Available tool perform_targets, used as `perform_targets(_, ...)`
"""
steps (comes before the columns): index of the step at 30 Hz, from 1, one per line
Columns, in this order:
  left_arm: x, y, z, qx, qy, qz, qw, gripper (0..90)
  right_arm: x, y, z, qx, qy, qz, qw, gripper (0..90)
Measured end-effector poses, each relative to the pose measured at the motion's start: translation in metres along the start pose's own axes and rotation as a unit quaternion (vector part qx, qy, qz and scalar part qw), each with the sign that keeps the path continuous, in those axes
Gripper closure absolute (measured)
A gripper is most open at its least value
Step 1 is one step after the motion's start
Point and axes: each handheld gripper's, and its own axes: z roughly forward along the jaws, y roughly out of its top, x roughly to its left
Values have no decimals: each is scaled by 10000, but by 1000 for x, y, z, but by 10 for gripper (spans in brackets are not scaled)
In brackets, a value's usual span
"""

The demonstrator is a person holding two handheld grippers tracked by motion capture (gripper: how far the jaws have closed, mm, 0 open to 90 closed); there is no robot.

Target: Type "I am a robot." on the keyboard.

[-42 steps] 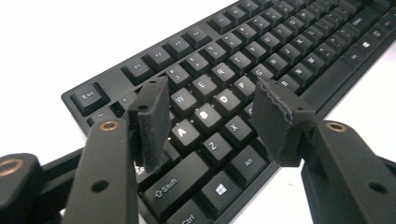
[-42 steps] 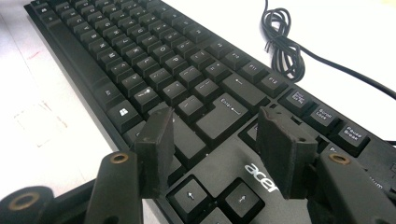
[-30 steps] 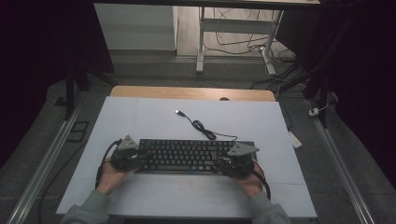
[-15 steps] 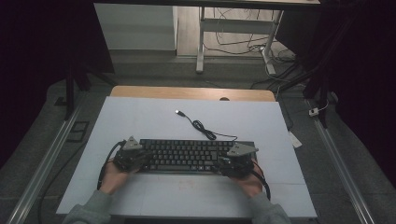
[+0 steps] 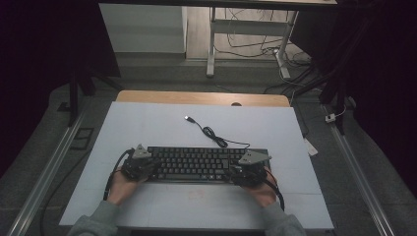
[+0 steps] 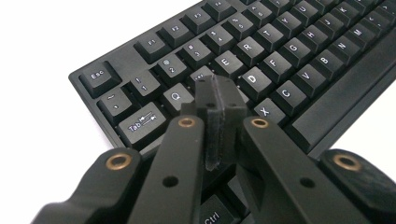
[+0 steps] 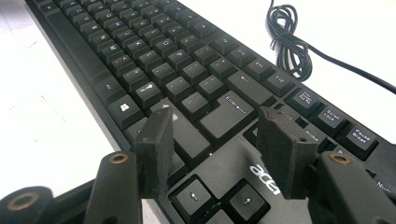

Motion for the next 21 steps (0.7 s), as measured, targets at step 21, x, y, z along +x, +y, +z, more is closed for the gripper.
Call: perform_targets(21,3,0,-15,-460,-84,-139,9988,884,-1,1,-1,-50,-19,16,10000,462)
